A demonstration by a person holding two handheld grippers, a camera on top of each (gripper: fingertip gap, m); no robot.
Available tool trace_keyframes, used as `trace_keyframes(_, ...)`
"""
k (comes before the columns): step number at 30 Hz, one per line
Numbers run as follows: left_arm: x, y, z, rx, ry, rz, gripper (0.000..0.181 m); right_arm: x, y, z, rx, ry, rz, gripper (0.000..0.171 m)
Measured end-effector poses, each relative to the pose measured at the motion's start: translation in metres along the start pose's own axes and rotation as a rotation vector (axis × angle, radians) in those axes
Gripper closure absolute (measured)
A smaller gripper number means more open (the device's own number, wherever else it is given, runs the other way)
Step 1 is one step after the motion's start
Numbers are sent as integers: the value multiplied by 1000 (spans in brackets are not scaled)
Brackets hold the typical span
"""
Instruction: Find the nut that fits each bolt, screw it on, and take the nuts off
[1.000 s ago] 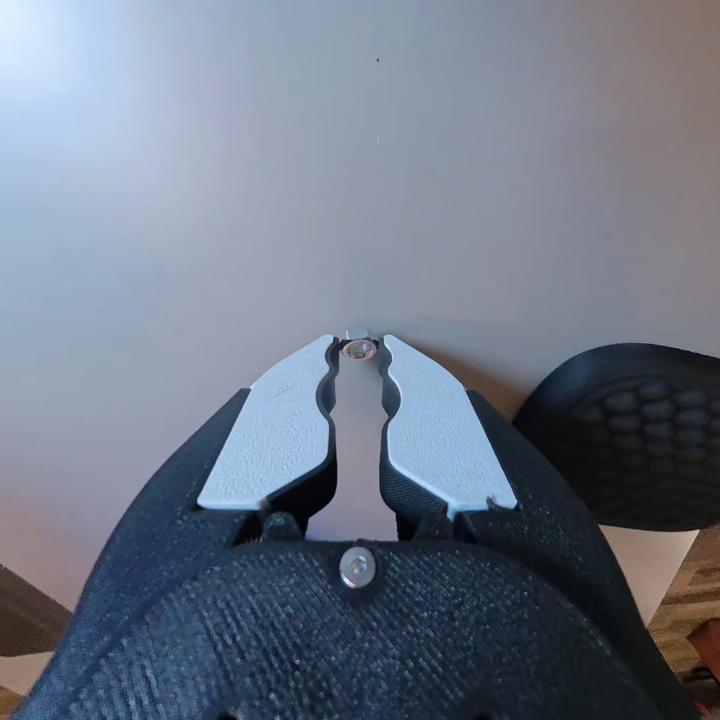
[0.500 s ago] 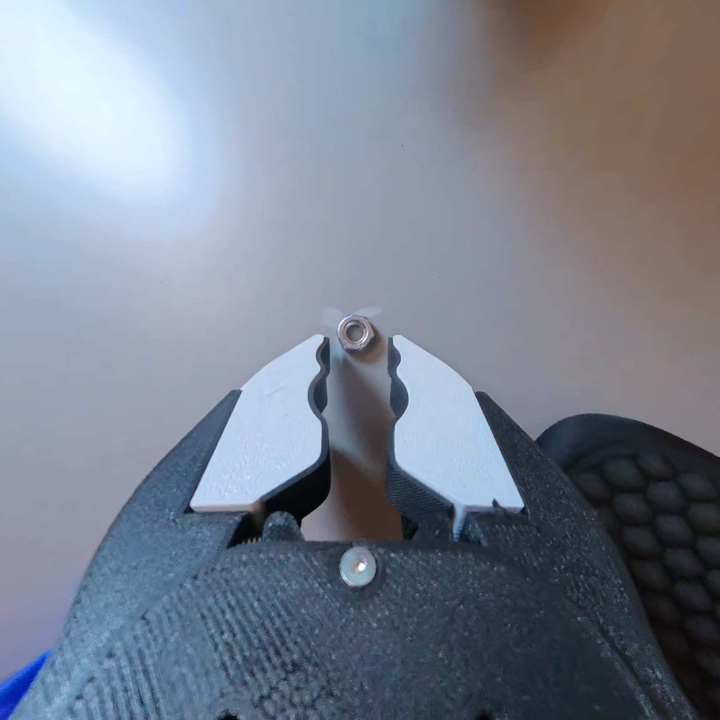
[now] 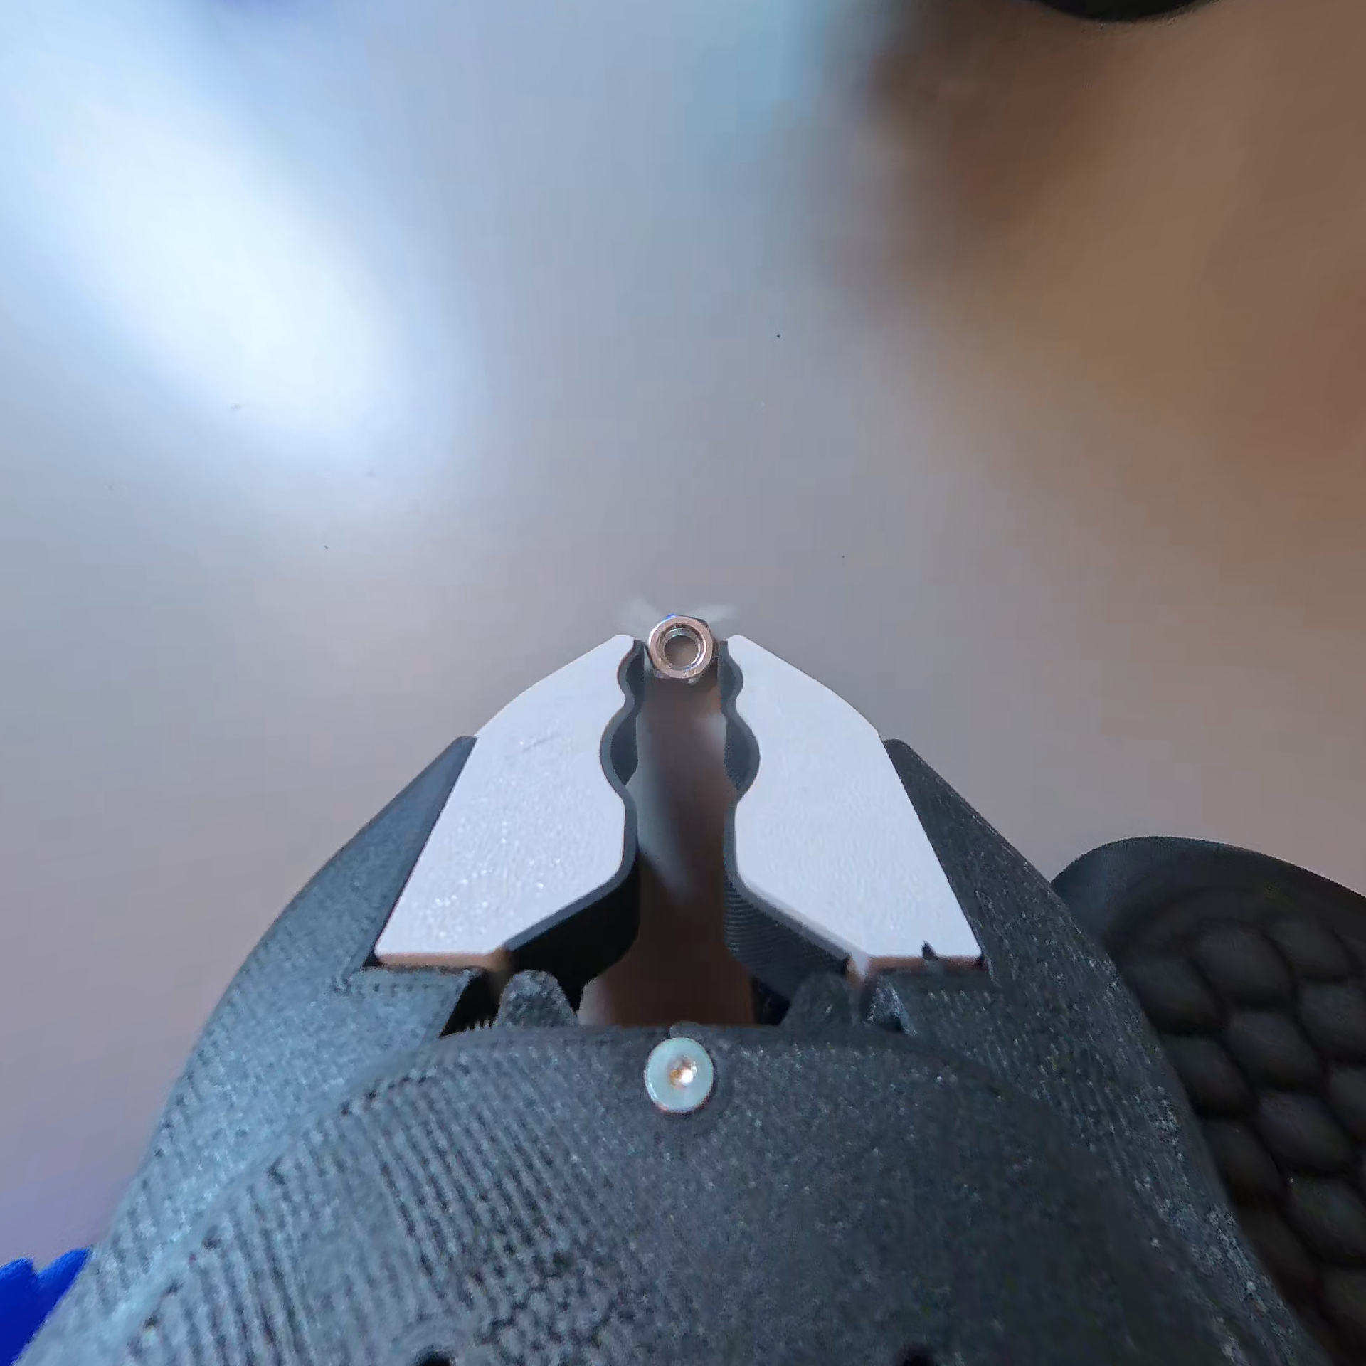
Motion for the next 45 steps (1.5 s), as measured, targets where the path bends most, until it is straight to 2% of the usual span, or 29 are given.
trace_keyframes(4, 0, -3, 0, -19, -20, 15, 163, 1, 1, -1, 5, -6, -1, 152)
trace_keyframes(8, -2, -25, 14, -72, -16, 29, 163, 7, 5, -4, 23, -22, 10, 153)
trace_keyframes(16, -11, -117, 65, -138, 15, -65, 163, 43, 24, -25, 70, -119, 27, 152)
trace_keyframes(21, -19, -158, 75, -110, 81, -96, 163, 61, 23, -31, 53, -144, 49, 153)
trace_keyframes(32, -20, -167, 60, -12, 127, -94, 163, 66, 12, -26, -6, -141, 60, 153)
trace_keyframes(45, -24, -165, 60, -20, 141, -85, 163, 70, 12, -27, -16, -134, 91, 153)
Point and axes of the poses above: each gripper's, where its closed fingertips meet, z back along the fingers, y out of its underside, x = y × z across the jaws, the point moved 2 cm from there along z, back along the fingers, and after that the axes turned 2 degrees about z, right-handed, at the moved point
